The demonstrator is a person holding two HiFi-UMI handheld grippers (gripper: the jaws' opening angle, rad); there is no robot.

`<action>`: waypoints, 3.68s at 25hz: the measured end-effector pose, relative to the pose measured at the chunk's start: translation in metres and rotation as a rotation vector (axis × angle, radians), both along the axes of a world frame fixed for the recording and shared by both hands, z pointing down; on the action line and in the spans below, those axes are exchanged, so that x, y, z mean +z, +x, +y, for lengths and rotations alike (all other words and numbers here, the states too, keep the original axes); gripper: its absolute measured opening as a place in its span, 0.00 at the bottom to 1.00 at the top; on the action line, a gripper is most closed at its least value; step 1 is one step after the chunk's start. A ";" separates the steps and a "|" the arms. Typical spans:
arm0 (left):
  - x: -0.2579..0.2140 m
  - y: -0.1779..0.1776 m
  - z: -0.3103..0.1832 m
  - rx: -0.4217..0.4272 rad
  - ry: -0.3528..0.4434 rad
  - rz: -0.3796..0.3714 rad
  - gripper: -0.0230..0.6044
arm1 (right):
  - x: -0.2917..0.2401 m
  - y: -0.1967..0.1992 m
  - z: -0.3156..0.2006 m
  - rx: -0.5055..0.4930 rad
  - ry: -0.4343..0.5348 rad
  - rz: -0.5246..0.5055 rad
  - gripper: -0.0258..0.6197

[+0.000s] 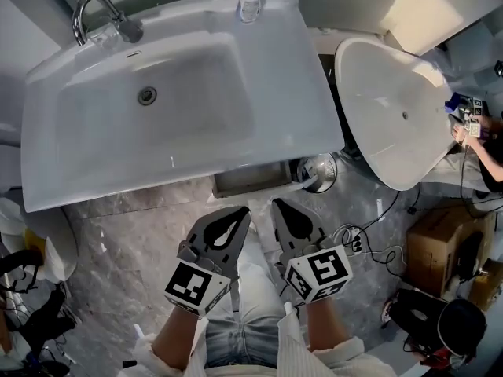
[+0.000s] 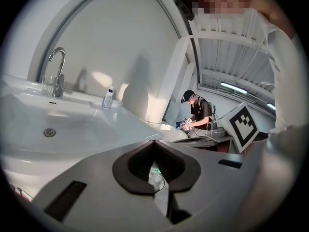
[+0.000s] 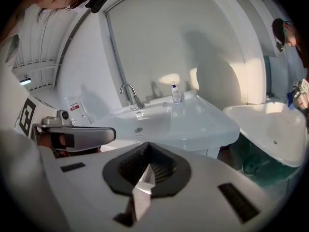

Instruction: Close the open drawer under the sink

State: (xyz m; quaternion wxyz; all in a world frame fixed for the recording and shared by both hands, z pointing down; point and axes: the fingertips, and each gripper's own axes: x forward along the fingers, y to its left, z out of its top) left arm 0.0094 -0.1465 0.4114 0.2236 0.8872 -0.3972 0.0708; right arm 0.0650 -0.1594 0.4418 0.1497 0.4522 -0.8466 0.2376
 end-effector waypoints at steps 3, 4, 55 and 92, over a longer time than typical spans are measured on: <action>0.023 0.000 0.001 -0.025 -0.022 -0.013 0.06 | 0.021 -0.001 0.002 -0.015 -0.016 0.017 0.05; 0.031 0.000 0.002 -0.033 -0.029 -0.017 0.06 | 0.027 -0.001 0.002 -0.018 -0.023 0.020 0.05; 0.264 -0.017 0.013 -0.104 -0.240 -0.158 0.06 | 0.238 0.012 0.003 0.064 -0.083 0.107 0.05; 0.264 -0.033 -0.052 -0.132 -0.124 -0.225 0.06 | 0.233 -0.004 -0.060 0.071 -0.015 0.098 0.05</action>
